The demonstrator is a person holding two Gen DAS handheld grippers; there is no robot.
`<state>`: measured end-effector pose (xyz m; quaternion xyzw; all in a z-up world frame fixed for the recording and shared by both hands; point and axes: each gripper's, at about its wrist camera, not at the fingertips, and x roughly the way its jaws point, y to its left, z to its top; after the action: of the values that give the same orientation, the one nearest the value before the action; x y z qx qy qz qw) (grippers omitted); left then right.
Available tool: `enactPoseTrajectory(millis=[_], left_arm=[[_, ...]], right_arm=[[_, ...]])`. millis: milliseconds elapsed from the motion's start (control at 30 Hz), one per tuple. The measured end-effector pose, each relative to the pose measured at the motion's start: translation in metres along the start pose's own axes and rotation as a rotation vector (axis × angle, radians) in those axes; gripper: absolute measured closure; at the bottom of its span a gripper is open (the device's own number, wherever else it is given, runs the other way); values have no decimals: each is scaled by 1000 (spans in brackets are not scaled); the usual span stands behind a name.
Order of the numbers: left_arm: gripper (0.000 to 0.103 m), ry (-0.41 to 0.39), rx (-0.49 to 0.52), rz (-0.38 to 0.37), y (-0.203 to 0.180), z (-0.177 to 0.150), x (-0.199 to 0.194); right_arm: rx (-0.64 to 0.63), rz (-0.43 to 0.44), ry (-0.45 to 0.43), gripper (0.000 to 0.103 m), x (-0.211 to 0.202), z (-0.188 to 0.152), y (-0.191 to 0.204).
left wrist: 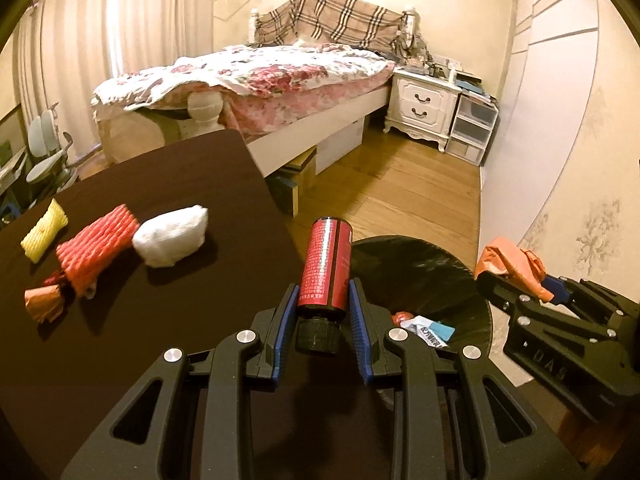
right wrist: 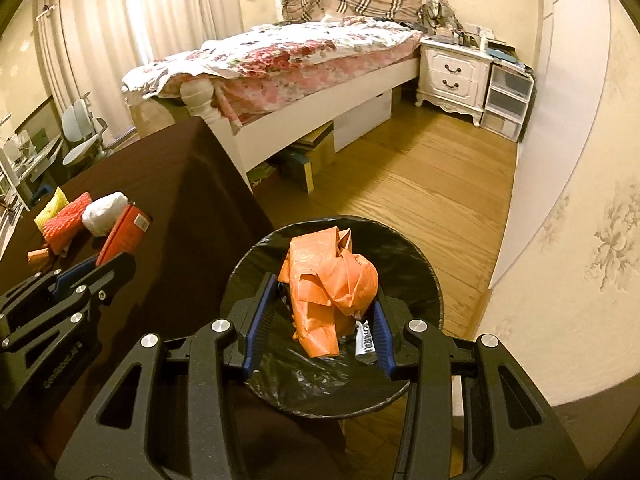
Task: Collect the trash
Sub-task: 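Carry the red bottle and orange wrapper over the black trash bin with both tools, then open both tools to drop the bottle and wrapper into the bin, then move both open tools back over the trash on the table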
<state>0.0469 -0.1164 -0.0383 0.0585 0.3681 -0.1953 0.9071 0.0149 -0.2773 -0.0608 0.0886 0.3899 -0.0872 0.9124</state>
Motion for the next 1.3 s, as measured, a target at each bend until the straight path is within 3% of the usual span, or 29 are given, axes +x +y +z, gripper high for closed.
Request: enactPoseTrajectory(millis=[700,767,867,1067,1300], left_arm=[[74,22,45,13,-23,13,26],[56,23,36,19,-20,13,26],[41,12,-2,22,-13,14,23],[30,-15,-21,75,0,12,12],[29,-38,-54,154,30,3,-7]], right_arm=[[40,-25,8,57,12,0,-23],[43,-26,8,47,12,-1,-24],[47,-37,4,46,11,-1,-24],[43,-37,6,45,10,-2,-21],[-1,12,13,41,9,-2,13]])
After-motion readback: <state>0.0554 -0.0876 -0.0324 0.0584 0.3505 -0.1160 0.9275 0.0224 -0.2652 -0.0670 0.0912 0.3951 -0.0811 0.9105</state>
